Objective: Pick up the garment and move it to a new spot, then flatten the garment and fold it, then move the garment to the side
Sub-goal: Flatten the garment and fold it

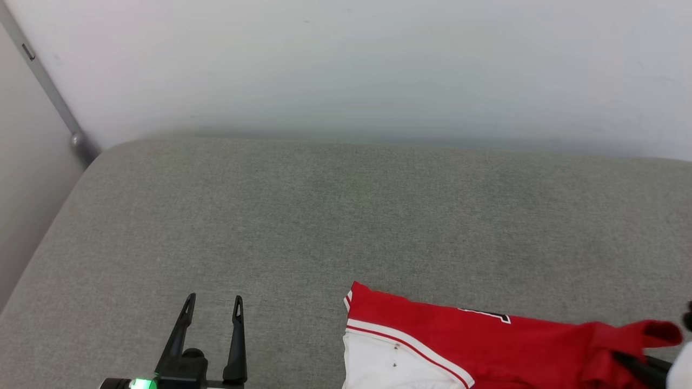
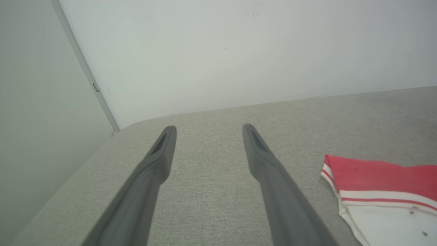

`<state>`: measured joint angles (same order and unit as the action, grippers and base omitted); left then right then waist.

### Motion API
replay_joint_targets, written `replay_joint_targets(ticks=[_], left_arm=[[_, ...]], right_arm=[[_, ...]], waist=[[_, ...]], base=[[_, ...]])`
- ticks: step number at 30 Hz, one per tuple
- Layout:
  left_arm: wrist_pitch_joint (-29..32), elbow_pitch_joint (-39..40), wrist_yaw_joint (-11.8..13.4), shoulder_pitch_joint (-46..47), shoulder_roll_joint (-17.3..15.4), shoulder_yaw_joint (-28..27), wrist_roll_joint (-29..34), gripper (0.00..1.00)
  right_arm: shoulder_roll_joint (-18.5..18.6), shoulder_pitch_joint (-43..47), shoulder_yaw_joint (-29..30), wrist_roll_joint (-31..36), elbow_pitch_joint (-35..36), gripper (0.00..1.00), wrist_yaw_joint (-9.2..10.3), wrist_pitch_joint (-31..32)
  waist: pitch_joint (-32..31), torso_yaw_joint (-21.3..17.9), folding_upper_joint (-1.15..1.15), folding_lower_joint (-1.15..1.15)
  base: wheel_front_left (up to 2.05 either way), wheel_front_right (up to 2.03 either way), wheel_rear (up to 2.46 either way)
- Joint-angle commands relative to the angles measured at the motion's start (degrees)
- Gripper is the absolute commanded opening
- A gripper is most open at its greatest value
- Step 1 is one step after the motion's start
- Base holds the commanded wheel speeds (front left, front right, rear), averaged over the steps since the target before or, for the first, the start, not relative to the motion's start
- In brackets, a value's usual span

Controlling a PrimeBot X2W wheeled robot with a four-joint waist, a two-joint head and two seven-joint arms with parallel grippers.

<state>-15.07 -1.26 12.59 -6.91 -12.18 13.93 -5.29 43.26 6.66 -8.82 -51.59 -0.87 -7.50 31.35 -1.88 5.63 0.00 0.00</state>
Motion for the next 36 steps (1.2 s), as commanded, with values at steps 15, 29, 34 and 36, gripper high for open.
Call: replay_joint_targets(ticks=[15, 29, 34, 36], left_arm=[[-0.1, -0.6, -4.5, 2.6, 4.4, -2.9, 1.2, 1.0], [-0.1, -1.3, -6.4, 5.7, 6.9, -3.9, 2.2, 1.0], [-0.1, -1.8, -6.7, 5.9, 7.5, -4.6, 2.3, 1.0], [-0.1, -1.9, -6.8, 5.2, 7.6, -5.0, 2.4, 1.0]], right_arm=[[-13.6, -19.3, -23.7, 6.0, 5.7, 0.0, 0.02, 2.4], [-24.0, -33.3, -42.9, 9.0, -18.2, 0.0, 0.02, -2.5], [-25.2, -34.6, -46.7, 8.7, -24.4, 0.36, 0.02, -5.9], [-24.8, -35.2, -47.4, 8.8, -25.0, 1.0, 0.02, -8.1]], waist=[[2.9, 3.1, 0.0, 0.0], [6.6, 5.5, 0.0, 0.0], [6.3, 5.3, 0.0, 0.0], [5.6, 4.9, 0.0, 0.0]], base=[[0.0, 0.0, 0.0], [0.0, 0.0, 0.0], [0.0, 0.0, 0.0], [0.0, 0.0, 0.0]])
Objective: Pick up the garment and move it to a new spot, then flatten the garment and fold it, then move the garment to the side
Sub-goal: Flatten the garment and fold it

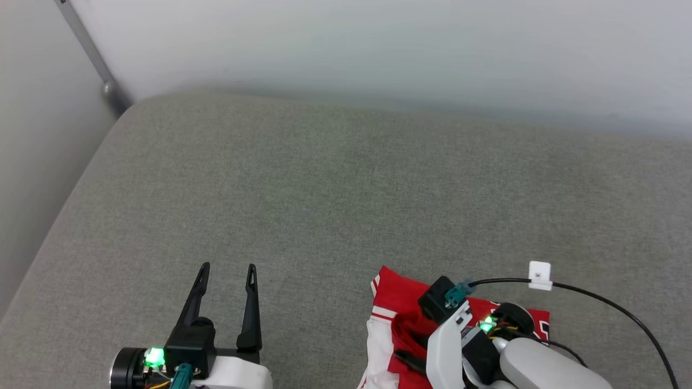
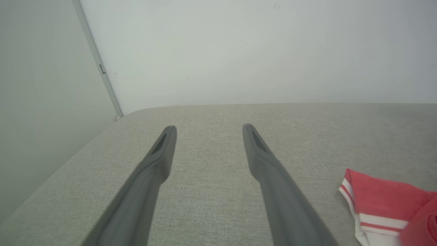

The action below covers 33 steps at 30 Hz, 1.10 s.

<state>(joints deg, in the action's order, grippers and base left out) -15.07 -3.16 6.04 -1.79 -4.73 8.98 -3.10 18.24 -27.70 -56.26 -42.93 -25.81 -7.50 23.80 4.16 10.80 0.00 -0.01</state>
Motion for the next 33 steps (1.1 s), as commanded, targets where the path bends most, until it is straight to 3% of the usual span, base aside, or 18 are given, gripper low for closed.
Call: replay_joint_targets(ticks=[1, 7, 11, 15, 22, 28, 33], left_arm=[[-0.1, -0.1, -0.3, -0.2, 0.3, -0.2, 0.3, 1.0], [-0.1, -0.4, -0.5, -2.2, 0.2, -1.7, 0.6, 1.0], [-0.1, 0.4, -0.4, -3.6, 0.3, -2.8, 0.6, 1.0], [-0.1, 0.9, -0.4, -4.1, 0.6, -3.2, 0.4, 1.0], [-0.1, 1.3, -0.5, -5.0, 0.9, -3.8, 0.3, 1.0], [-0.1, 1.7, -0.9, -6.1, 1.1, -4.0, 0.3, 1.0], [-0.1, 2.1, -1.3, -6.9, 1.2, -4.1, 0.6, 1.0]], right_arm=[[0.5, -1.2, -0.2, 0.4, 0.2, 1.0, 0.02, -2.1], [4.1, -1.4, 2.0, 2.1, 5.6, 1.0, 0.03, -11.6], [6.5, -0.2, 8.6, 6.1, 8.0, 1.0, 0.02, -18.6], [7.1, 2.0, 19.0, 12.2, 7.0, 1.0, 0.02, -26.7], [2.8, 9.2, 36.5, 23.9, 6.4, 1.0, 0.03, -37.2], [-4.4, 18.0, 49.7, 30.7, 11.9, 1.0, 0.03, -38.9], [-9.8, 25.4, 54.9, 33.8, 18.7, 1.0, 0.02, -38.9]], waist=[[-0.9, -0.5, 0.0, 0.01], [-3.8, -2.7, 0.0, 0.01], [-5.1, -4.6, 0.0, 0.01], [-5.6, -6.0, 0.0, 0.01], [-6.6, -7.3, 0.0, 0.01], [-7.3, -7.8, 0.0, 0.01], [-7.7, -7.9, 0.0, 0.01]], base=[[0.0, 0.0, 0.0], [0.0, 0.0, 0.0], [0.0, 0.0, 0.0], [0.0, 0.0, 0.0], [0.0, 0.0, 0.0], [0.0, 0.0, 0.0], [0.0, 0.0, 0.0]])
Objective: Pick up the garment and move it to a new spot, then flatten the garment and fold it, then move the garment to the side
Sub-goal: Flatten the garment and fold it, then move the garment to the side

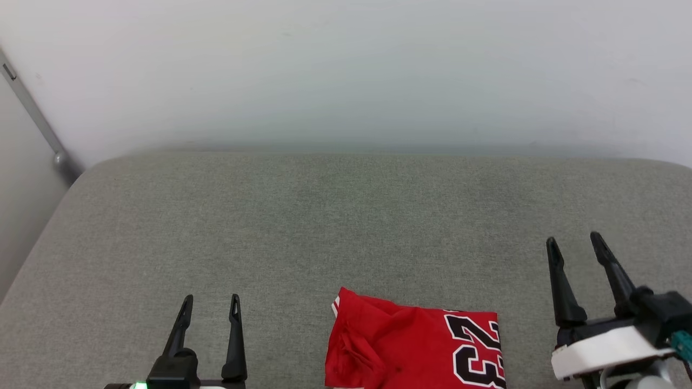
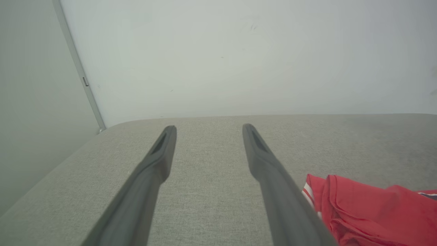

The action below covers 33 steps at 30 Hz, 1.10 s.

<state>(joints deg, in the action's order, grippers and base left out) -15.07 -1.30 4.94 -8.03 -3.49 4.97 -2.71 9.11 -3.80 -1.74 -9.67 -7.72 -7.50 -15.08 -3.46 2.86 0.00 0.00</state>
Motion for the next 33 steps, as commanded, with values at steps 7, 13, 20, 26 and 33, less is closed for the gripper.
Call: replay_joint_targets(ticks=[7, 13, 20, 26, 33], left_arm=[[-0.1, 1.1, -1.0, -2.2, 0.0, -0.2, 0.6, 1.0], [-0.1, 1.1, -1.3, -2.8, 0.1, -0.2, 0.5, 1.0], [-0.1, 0.8, -1.3, -3.1, 0.2, -0.3, 0.7, 1.0], [-0.1, 0.7, -1.2, -3.1, 0.3, -0.6, 0.8, 1.0], [-0.1, 0.6, -1.4, -2.8, 0.3, -0.7, 0.6, 1.0]], right_arm=[[-5.6, 11.1, 5.4, 1.5, 6.0, 1.0, 0.02, -0.1], [-6.3, 14.8, 5.6, 1.3, 6.5, 1.0, 0.02, -0.1], [-6.3, 15.6, 4.5, 0.4, 6.3, 1.0, 0.02, -0.1], [-6.4, 14.0, 3.9, 0.8, 6.2, 1.0, 0.02, -0.1], [-6.0, 7.5, 4.4, 2.5, 8.0, 1.0, 0.02, -0.1]], waist=[[-1.0, 0.7, 0.0, 0.0], [-1.3, 0.8, 0.0, 0.0], [-1.4, 0.7, 0.0, 0.0], [-1.3, 0.6, 0.0, 0.0], [-1.0, 0.3, 0.0, 0.0]], base=[[0.0, 0.0, 0.0], [0.0, 0.0, 0.0], [0.0, 0.0, 0.0], [0.0, 0.0, 0.0], [0.0, 0.0, 0.0]])
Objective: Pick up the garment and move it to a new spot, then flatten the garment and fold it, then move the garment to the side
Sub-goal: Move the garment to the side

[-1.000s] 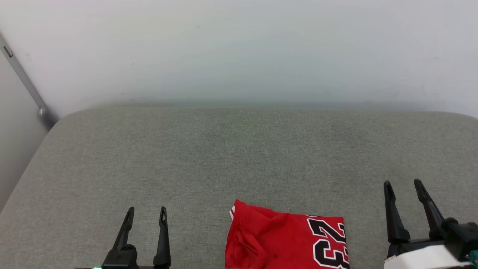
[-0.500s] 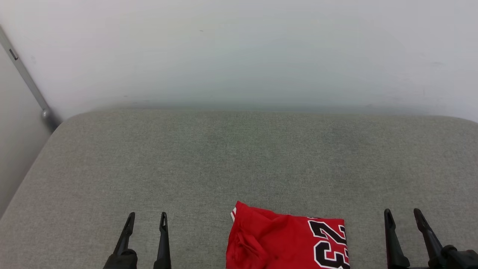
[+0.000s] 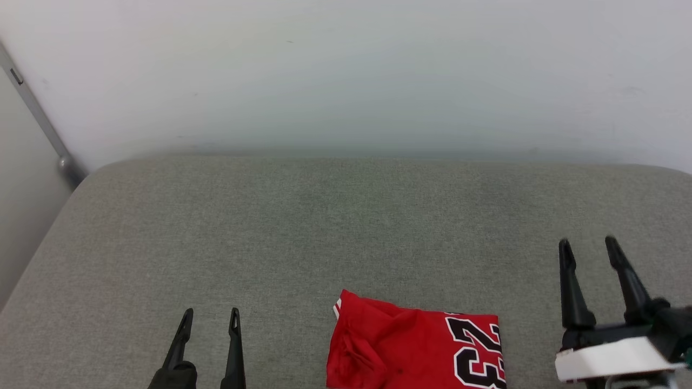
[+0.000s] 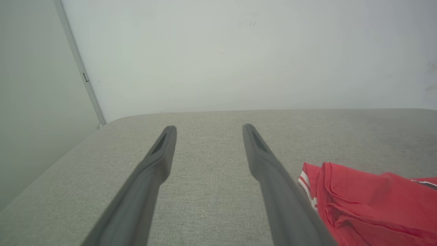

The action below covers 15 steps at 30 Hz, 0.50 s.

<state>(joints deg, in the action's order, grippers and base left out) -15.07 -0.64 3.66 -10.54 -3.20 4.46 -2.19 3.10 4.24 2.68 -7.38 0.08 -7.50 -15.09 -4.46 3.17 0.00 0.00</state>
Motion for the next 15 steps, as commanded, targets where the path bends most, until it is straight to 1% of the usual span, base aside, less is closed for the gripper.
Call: replay_joint_targets(ticks=[1, 5, 7, 9, 11, 12, 14, 15], left_arm=[[-0.1, -0.1, -0.1, -0.1, 0.0, -0.2, 0.1, 1.0], [-0.1, -0.1, -0.2, 0.6, 0.1, -0.4, 0.1, 1.0], [-0.1, 0.0, -0.3, 0.8, 0.1, -0.5, 0.1, 1.0], [-0.1, 0.1, -0.3, 0.9, 0.1, -0.5, 0.1, 1.0], [-0.1, 0.2, -0.3, 0.8, 0.1, -0.5, 0.0, 1.0], [-0.1, 0.2, -0.2, 0.8, 0.1, -0.4, -0.1, 1.0], [-0.1, 0.2, -0.2, 0.9, 0.2, -0.3, -0.2, 1.0], [-0.1, 0.2, -0.2, 1.2, 0.2, -0.1, -0.2, 1.0]], right_arm=[[0.7, -2.1, -0.2, 0.6, 0.6, 1.0, 0.02, -0.1], [4.7, -8.8, -1.2, 1.1, 1.3, 1.0, 0.02, 1.0], [7.0, -12.2, -2.6, 0.2, 1.3, 1.0, 0.02, 3.7], [9.8, -14.7, -4.5, -1.1, 0.6, 1.0, 0.03, 8.5], [12.7, -16.6, -7.4, -3.5, 0.1, 1.0, 0.02, 14.8], [15.8, -17.5, -10.8, -7.4, -0.6, 1.0, 0.03, 22.8], [19.9, -18.4, -14.8, -13.5, -1.0, 1.0, 0.03, 31.1], [23.7, -18.5, -17.4, -20.4, -1.3, 1.0, 0.03, 38.7]], waist=[[0.1, 0.0, 0.0, 0.0], [0.5, 0.1, 0.0, 0.0], [0.7, 0.1, 0.0, 0.0], [0.9, 0.1, 0.0, 0.0], [1.1, 0.0, 0.0, 0.0], [1.4, 0.0, 0.0, 0.0], [1.7, -0.1, 0.0, 0.0], [2.0, 0.0, 0.0, 0.0]], base=[[0.0, 0.0, 0.0], [0.0, 0.0, 0.0], [0.0, 0.0, 0.0], [0.0, 0.0, 0.0], [0.0, 0.0, 0.0], [0.0, 0.0, 0.0], [0.0, 0.0, 0.0], [0.0, 0.0, 0.0]])
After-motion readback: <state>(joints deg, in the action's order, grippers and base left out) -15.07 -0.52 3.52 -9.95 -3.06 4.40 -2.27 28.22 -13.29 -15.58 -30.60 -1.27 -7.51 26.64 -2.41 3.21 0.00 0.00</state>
